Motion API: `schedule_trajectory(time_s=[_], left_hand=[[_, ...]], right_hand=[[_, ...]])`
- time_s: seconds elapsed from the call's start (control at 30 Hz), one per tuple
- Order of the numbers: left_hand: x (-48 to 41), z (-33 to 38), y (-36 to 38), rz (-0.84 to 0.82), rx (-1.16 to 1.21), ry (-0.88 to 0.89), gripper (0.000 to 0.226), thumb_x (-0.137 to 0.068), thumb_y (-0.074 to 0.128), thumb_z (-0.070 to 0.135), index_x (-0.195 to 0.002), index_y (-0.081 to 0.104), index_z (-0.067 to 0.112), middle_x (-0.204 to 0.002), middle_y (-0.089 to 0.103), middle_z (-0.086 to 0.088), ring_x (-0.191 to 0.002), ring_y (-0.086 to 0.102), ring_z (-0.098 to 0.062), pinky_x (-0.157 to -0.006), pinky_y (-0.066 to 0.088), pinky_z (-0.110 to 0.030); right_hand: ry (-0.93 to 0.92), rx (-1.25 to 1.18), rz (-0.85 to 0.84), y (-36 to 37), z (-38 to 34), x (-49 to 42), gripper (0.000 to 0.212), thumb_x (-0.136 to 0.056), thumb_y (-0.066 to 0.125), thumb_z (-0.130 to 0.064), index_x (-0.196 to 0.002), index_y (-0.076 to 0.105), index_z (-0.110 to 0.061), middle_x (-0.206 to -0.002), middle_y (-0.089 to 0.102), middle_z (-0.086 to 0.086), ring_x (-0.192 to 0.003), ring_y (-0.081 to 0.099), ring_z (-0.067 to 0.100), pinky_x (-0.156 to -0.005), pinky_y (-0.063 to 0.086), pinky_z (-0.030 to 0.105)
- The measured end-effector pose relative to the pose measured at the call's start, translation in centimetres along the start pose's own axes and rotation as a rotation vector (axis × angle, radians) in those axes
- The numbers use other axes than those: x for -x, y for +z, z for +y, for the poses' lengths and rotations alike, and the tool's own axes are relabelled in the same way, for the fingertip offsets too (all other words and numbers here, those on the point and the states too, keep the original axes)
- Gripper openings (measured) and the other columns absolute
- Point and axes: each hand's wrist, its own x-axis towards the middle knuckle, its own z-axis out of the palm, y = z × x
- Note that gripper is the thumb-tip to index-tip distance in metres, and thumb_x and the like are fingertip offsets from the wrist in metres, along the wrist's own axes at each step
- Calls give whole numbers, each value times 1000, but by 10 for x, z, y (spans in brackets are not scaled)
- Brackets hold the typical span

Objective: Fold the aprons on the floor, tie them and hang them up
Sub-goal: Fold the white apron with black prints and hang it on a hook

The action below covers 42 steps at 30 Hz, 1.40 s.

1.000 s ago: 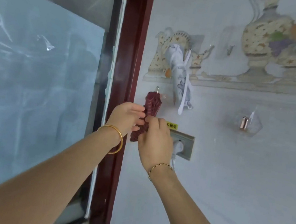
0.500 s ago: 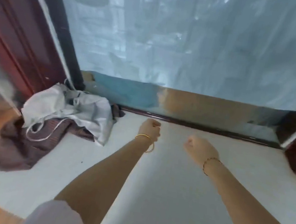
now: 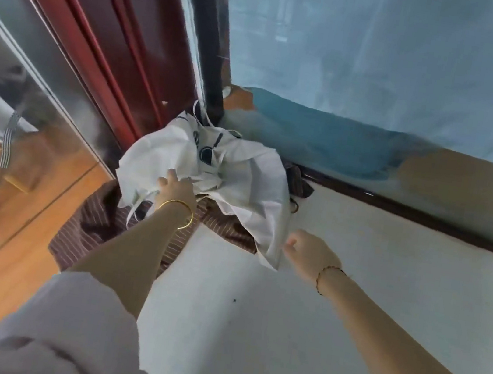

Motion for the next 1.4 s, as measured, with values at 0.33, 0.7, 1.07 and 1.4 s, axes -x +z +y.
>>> schedule_trajectory(time_s=[0.33, 0.7, 1.07, 1.4], left_hand=[[-54, -37, -12, 341, -46, 231, 46, -89, 41, 2, -133, 47, 10, -137, 44, -10, -120, 43, -32, -97, 39, -43], [15, 39, -143, -39, 910, 594, 31, -89, 52, -6, -107, 66, 15, -108, 59, 1, -93, 57, -13, -80, 49, -20], [181, 134, -149, -311, 1009, 719, 38, -88, 41, -13, -111, 64, 7, -88, 63, 4, -53, 56, 6, -51, 41, -4], [344, 162, -117, -119, 639, 713, 28, -89, 50, 12, -116, 52, 18, -80, 58, -1, -71, 52, -19, -62, 42, -23]], right_hand=[[41, -21, 0, 5, -20, -35, 19, -94, 39, -22, -90, 54, -11, -82, 58, 6, -76, 57, 22, -63, 44, 30], [-170, -610, 274, -57, -85, -5, 45, -88, 54, -10, -131, 43, -14, -117, 49, -1, -107, 51, 15, -87, 40, 25], [-258, -900, 182, -55, -7, 114, 65, -72, 70, -4, -126, 44, -30, -118, 56, -9, -105, 58, 11, -82, 51, 23], [65, -847, 882, -58, 109, 282, 18, -90, 39, -7, -77, 51, -4, -69, 47, 9, -68, 42, 21, -61, 34, 31]])
